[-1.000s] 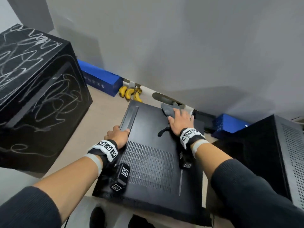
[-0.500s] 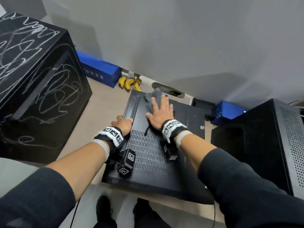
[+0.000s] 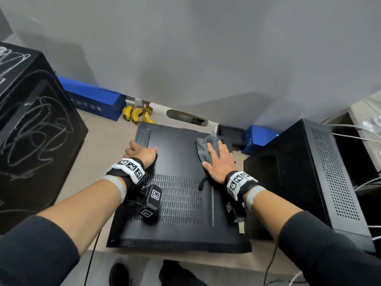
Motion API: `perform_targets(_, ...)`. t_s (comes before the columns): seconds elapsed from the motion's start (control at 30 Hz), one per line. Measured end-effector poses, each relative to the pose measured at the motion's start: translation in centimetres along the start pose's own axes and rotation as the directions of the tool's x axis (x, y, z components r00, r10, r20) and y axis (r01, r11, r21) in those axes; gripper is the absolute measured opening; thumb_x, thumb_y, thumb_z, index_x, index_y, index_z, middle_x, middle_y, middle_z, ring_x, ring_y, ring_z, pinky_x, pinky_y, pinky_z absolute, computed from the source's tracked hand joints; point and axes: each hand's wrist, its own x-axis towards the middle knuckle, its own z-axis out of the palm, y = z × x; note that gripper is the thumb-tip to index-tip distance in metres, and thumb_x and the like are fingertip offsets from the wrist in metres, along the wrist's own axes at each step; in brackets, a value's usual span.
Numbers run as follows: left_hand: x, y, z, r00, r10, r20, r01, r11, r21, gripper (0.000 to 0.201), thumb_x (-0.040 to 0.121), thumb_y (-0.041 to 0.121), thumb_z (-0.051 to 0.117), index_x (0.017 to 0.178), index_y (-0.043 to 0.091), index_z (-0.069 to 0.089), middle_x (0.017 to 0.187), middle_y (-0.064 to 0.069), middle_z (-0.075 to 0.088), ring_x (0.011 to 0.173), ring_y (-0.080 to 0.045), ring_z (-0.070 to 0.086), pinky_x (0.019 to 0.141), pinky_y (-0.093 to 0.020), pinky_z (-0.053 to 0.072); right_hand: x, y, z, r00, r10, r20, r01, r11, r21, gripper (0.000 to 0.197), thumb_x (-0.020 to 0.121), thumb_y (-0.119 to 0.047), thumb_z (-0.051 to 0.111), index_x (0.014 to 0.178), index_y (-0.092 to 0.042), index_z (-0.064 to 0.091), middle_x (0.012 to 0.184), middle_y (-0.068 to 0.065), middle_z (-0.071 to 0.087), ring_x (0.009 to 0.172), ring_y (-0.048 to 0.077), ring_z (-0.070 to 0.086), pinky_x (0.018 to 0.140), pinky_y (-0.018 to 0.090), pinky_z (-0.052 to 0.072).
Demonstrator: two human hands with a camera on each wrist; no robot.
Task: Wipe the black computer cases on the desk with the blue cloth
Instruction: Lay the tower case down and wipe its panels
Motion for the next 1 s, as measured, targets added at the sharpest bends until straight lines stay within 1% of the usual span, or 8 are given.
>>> perform_targets(0.1,0.0,0.5,0.9,1.0,0.018,-0.019,-0.016,0.993,0.115,0.124,0.076,0.06,0.074,0.158,0.014,-0.007,0.162,-0.015,0.01,0.148,-0.036,0.013,0.121,-0.047,0.013,3.1,-0.2,-0.9,0.994,0.024,-0.102,-0.022,0.999,0.029,0.073,0.094,-0.057,0.04,0.155,-0.029,0.013,0.163,0.009,-0.001,0.15,0.03,0.0,0.12,0.051,0.007)
perform_targets(0.17,0.0,0.4,1.5,0.998,0.027,-0.057,-0.014,0.977,0.212,0.136,0.068,0.064,0.078,0.157,0.012,-0.011,0.162,-0.015,0.007,0.147,-0.037,0.012,0.12,-0.046,0.013,4.6,-0.2,-1.6,0.99,0.032,-0.139,-0.022,0.997,0.073,0.071,0.092,-0.053,0.043,0.154,-0.026,0.021,0.162,0.01,0.009,0.148,0.031,0.008,0.119,0.051,0.015)
perform_targets(0.43,-0.5,0.4,1.5,0.997,0.036,-0.065,-0.018,0.969,0.247,0.138,0.067,0.064,0.078,0.157,0.012,-0.013,0.161,-0.016,0.008,0.145,-0.038,0.014,0.119,-0.045,0.015,1.0,1.0,-0.7,0.987,0.02,-0.159,-0.001,0.993,0.12,0.06,0.091,-0.041,0.047,0.147,-0.023,0.038,0.156,0.011,0.025,0.142,0.03,0.028,0.112,0.045,0.036)
perform_targets(0.63,-0.7,0.3,1.4,0.996,0.052,-0.067,-0.035,0.972,0.233,0.138,0.066,0.065,0.078,0.157,0.013,-0.012,0.16,-0.014,0.011,0.144,-0.037,0.016,0.118,-0.047,0.02,4.2,-3.4,-3.1,0.99,0.046,-0.13,-0.03,0.992,0.123,0.061,0.089,-0.035,0.05,0.148,-0.023,0.036,0.152,0.018,0.027,0.138,0.038,0.028,0.111,0.048,0.033)
perform_targets(0.77,-0.4,0.2,1.1,0.998,0.052,-0.035,-0.043,0.974,0.22,0.137,0.068,0.061,0.079,0.157,0.012,-0.014,0.161,-0.015,0.01,0.145,-0.037,0.015,0.119,-0.045,0.017,2.9,-6.8,-1.6,0.973,-0.228,-0.03,0.23,0.965,0.123,0.061,0.094,-0.031,0.049,0.152,-0.028,0.03,0.163,0.013,0.008,0.149,0.034,0.007,0.121,0.05,0.012)
perform_targets(0.83,-0.2,0.2,0.8,0.999,0.051,-0.003,-0.049,0.974,0.22,0.138,0.069,0.059,0.08,0.156,0.012,-0.016,0.161,-0.015,0.008,0.146,-0.038,0.013,0.12,-0.044,0.015,2.9,-5.9,-1.1,0.959,-0.283,-0.031,0.285,0.95,0.127,0.063,0.095,-0.03,0.048,0.154,-0.031,0.025,0.164,0.009,0.003,0.151,0.03,0.002,0.121,0.05,0.006)
perform_targets(0.93,0.1,0.0,0.7,0.999,0.053,0.003,-0.053,0.976,0.21,0.138,0.069,0.055,0.082,0.156,0.01,-0.016,0.16,-0.016,0.008,0.147,-0.038,0.012,0.12,-0.043,0.014,5.1,-5.9,-1.8,0.959,-0.274,-0.068,0.277,0.96,0.041,0.066,0.096,-0.035,0.049,0.155,-0.029,0.021,0.163,0.012,0.008,0.149,0.03,0.008,0.12,0.053,0.009)
perform_targets(1.0,0.1,0.1,1.0,0.998,0.066,-0.009,-0.063,0.973,0.221,0.138,0.069,0.056,0.082,0.155,0.009,-0.016,0.159,-0.016,0.009,0.146,-0.037,0.012,0.121,-0.042,0.013,7.5,-7.7,-2.9,0.965,-0.261,-0.032,0.261,0.965,0.0,0.069,0.093,-0.042,0.052,0.154,-0.033,0.02,0.158,0.014,0.022,0.145,0.032,0.021,0.118,0.054,0.014)
